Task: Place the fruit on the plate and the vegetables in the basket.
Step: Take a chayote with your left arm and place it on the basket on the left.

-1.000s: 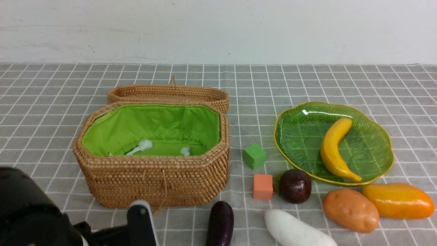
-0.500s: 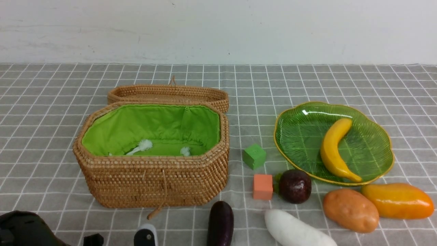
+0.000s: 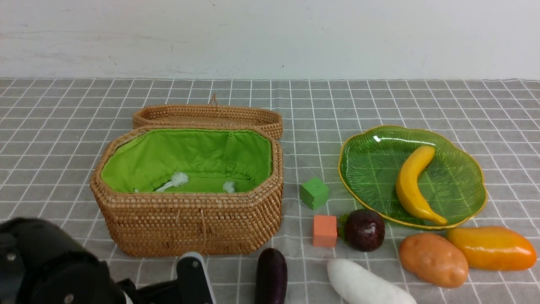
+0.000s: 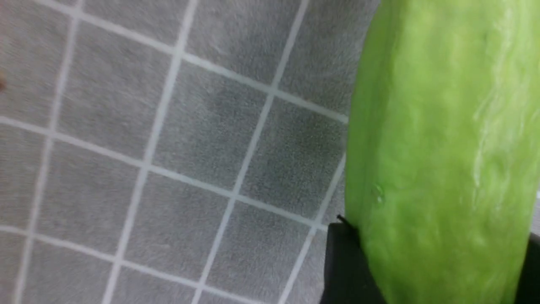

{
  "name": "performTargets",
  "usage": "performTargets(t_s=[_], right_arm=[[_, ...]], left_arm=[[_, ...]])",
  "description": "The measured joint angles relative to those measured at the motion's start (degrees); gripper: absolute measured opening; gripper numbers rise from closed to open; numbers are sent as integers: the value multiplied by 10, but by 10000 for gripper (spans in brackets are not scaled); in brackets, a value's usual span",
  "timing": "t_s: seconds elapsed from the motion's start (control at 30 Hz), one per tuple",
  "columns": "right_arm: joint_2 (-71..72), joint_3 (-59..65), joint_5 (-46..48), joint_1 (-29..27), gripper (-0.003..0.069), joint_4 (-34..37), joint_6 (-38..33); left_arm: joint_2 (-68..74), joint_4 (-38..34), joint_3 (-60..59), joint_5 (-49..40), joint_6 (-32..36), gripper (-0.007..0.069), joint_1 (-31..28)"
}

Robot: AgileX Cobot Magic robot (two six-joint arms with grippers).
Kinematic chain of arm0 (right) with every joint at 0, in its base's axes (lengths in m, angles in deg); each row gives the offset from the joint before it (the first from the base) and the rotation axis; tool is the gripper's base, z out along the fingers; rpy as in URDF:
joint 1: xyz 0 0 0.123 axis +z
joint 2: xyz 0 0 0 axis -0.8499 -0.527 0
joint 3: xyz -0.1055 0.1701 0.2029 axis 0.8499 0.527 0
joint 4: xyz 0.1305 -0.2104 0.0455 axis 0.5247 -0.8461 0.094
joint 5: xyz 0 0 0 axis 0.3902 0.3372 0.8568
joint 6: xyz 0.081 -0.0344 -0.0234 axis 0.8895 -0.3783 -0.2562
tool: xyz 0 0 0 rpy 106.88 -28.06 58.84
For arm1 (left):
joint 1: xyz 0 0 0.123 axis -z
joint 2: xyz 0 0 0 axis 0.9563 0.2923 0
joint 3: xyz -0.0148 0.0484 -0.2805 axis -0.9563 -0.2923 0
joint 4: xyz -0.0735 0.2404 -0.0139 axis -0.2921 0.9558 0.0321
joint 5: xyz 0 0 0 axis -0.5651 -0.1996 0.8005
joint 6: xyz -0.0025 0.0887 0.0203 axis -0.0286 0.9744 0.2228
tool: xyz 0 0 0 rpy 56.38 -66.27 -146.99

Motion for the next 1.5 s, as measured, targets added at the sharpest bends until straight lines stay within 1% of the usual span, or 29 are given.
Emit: performTargets(t_s=[0.03, 0.1, 0.17, 0.2, 0.3, 0.37, 0.43, 0.47, 0.5, 0.57, 0.6, 0.63, 0.7, 0.77, 0.8, 0.83, 0.87, 0.97, 1.2, 1.27, 1.33, 1.5], right_arm=[[0, 0, 0, 0, 241, 0, 0], [0, 0, 0, 0, 241, 0, 0], [0, 0, 0, 0, 241, 0, 0], [0, 0, 0, 0, 241, 0, 0], [0, 0, 0, 0, 241, 0, 0], [0, 0, 1, 0, 241, 0, 0], [0, 0, 1, 0, 241, 0, 0], [0, 0, 1, 0, 241, 0, 0], [0, 0, 1, 0, 241, 0, 0], [0, 0, 1, 0, 241, 0, 0], [0, 0, 1, 0, 241, 0, 0], [0, 0, 1, 0, 241, 0, 0], [0, 0, 1, 0, 241, -1, 0], [0, 0, 1, 0, 241, -1, 0], [0, 0, 1, 0, 241, -1, 0], [0, 0, 1, 0, 241, -1, 0], [0, 0, 1, 0, 241, -1, 0], [0, 0, 1, 0, 241, -1, 0], [0, 0, 1, 0, 241, -1, 0], [0, 0, 1, 0, 241, -1, 0], [0, 0, 1, 0, 241, -1, 0], [0, 0, 1, 0, 241, -1, 0]], left_arm=[[0, 0, 9, -6, -1, 398, 0], [-5, 1, 71, -94, -11, 398, 0], [-10, 2, 95, -122, -12, 398, 0], [-22, 4, 136, -158, -13, 398, 0], [-53, 25, 211, -185, -14, 398, 0], [-71, 61, 262, -179, -22, 398, 0], [-80, 111, 295, -148, -42, 398, 0], [-82, 155, 308, -111, -62, 398, 0], [-82, 161, 309, -111, -62, 398, 0], [-70, 253, 307, -18, -103, 398, 0], [-68, 260, 306, -18, -105, 398, 0], [-51, 306, 301, 21, -122, 398, -1], [-7, 387, 290, 82, -172, 398, -15], [11, 409, 288, 101, -194, 398, -23], [52, 443, 285, 140, -258, 398, -47], [66, 449, 285, 146, -276, 398, -56], [96, 457, 284, 165, -312, 398, -75], [149, 465, 284, 182, -355, 398, -99], [198, 461, 283, 192, -388, 398, -102], [199, 459, 283, 193, -413, 398, -102], [199, 459, 283, 193, -423, 398, -102], [199, 457, 283, 194, -432, 406, -102]])
